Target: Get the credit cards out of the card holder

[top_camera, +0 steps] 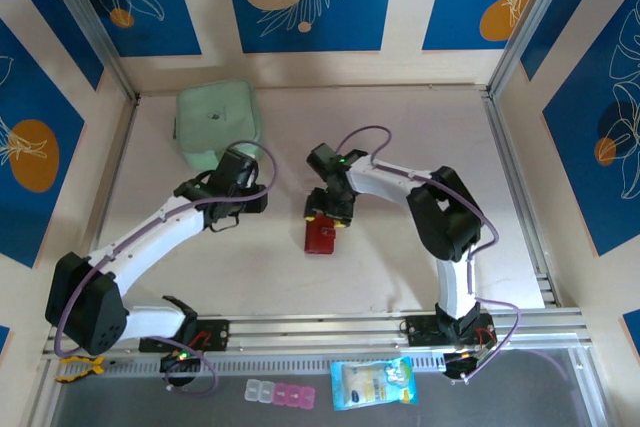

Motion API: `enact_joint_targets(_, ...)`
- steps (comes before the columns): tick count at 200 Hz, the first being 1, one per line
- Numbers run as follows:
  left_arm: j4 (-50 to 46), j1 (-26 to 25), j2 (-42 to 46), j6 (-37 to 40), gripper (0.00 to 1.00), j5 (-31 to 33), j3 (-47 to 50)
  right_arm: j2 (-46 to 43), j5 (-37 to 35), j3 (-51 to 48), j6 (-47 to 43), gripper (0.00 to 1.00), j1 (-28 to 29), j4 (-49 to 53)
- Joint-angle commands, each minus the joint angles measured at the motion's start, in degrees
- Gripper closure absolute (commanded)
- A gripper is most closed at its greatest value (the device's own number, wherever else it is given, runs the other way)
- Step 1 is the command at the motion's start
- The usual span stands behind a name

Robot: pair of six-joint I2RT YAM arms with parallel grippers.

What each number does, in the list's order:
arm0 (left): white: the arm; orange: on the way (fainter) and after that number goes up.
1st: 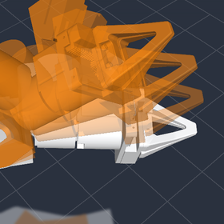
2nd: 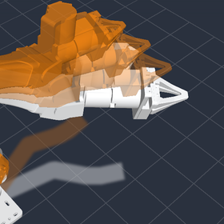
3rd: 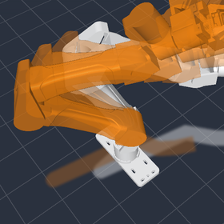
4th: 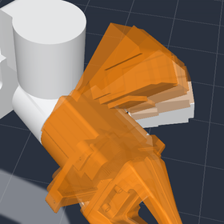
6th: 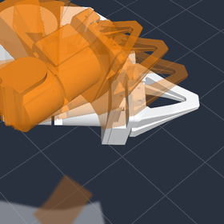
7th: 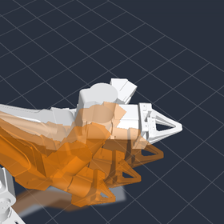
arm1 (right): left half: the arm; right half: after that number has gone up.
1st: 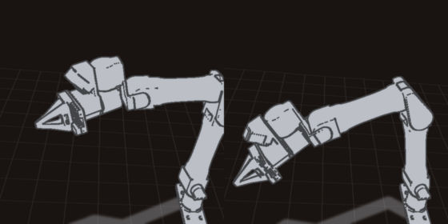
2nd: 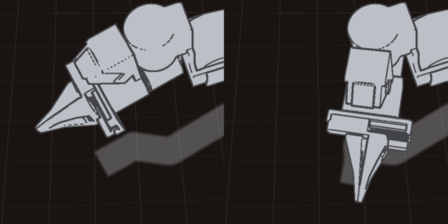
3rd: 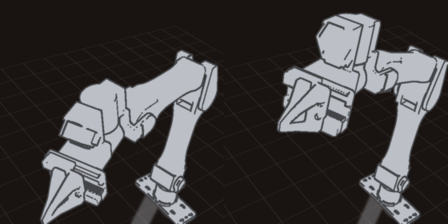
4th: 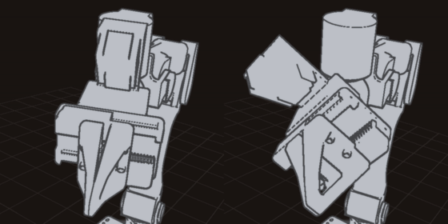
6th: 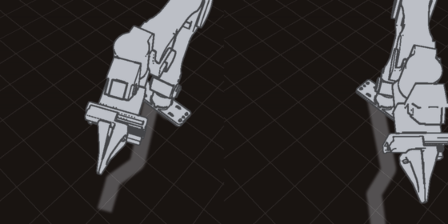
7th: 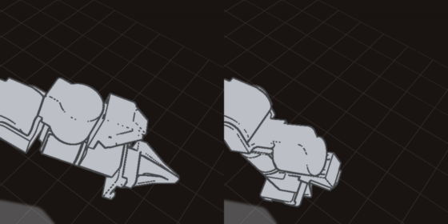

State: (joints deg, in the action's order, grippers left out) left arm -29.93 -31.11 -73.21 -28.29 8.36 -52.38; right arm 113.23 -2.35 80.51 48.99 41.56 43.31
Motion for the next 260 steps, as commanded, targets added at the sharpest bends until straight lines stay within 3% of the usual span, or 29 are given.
enact_joint_targets(1,2.28,0.58,1.91,-5.63,0.59,-2.52,3.08,3.11,-2.65,4.42,-5.89,0.32,2.3,5.57)
enact_joint_targets(60,3.74,0.39,1.97,-9.09,0.59,-7.12,5.53,4.88,-4.44,6.49,-6.29,0.3,3.6,7.08)
enact_joint_targets(107,6.19,-0.56,-0.78,-10.39,0.61,-11.92,5.85,1.29,-6.0,5.72,-6.1,0.19,3.61,7.05)
enact_joint_targets(161,11.96,-1.67,-6.01,-15.99,0.68,-20.13,6.76,-4.28,-6.5,3.99,-7.8,0.2,3.61,7.54)
enact_joint_targets(186,16.13,-2.09,-8.28,-19.8,0.76,-24.89,8.2,-6.66,-3.93,1.22,-9.57,0.22,4.31,5.56)
enact_joint_targets(214,19.3,-3.4,-10.43,-22.26,0.92,-27.2,8.87,-6.51,-1.42,0.95,-9.49,0.26,4.46,6.6)
enact_joint_targets(232,21.79,-4.28,-11.98,-23.83,1.0,-28.4,9.28,-5.86,-0.29,0.38,-9.54,0.35,4.97,5.7)
enact_joint_targets(260,26.72,-4.55,-14.12,-26.97,1.0,-31.05,10.73,-4.57,-0.37,0.43,-9.25,0.49,5.2,5.6)
